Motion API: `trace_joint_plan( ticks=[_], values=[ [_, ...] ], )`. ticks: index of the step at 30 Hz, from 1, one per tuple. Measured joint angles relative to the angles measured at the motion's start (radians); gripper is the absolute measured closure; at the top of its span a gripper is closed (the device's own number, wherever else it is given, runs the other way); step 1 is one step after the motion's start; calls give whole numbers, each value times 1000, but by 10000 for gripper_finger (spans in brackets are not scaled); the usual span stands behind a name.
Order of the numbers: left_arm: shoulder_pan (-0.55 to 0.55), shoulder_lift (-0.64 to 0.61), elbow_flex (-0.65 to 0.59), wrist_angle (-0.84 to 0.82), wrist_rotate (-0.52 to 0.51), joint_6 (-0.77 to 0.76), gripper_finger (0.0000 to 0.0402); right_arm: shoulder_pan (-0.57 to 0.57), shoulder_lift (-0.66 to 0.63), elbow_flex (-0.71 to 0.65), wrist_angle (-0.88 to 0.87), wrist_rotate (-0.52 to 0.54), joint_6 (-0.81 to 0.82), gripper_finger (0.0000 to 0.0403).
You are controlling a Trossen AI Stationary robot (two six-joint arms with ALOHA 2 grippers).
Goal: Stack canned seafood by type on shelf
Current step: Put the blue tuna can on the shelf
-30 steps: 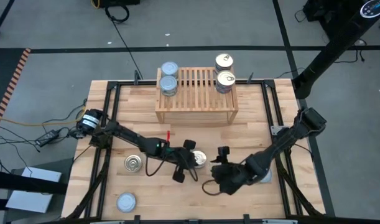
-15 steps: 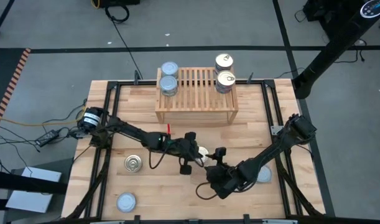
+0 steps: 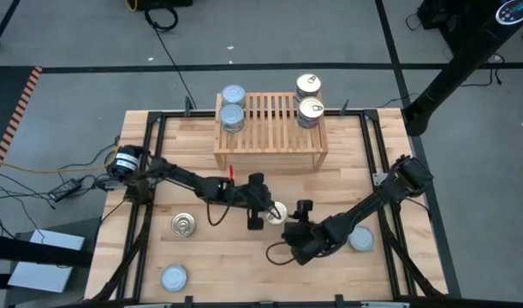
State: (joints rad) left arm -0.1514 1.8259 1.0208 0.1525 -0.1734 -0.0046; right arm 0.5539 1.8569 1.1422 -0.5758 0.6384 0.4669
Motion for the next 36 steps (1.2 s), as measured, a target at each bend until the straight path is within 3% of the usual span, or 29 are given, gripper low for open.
trace_joint_plan(
  ticks=[6, 22, 36],
  values=[
    [51, 0, -102, 145, 1, 23, 401, -29, 6, -64, 154, -161, -86, 385],
    [28, 68, -128, 189, -39, 80, 401, -105, 5, -110, 261, -148, -122, 389],
    [3, 69, -128, 164, -43, 107, 401, -99, -2, 21, 78, -138, -137, 394]
  ],
)
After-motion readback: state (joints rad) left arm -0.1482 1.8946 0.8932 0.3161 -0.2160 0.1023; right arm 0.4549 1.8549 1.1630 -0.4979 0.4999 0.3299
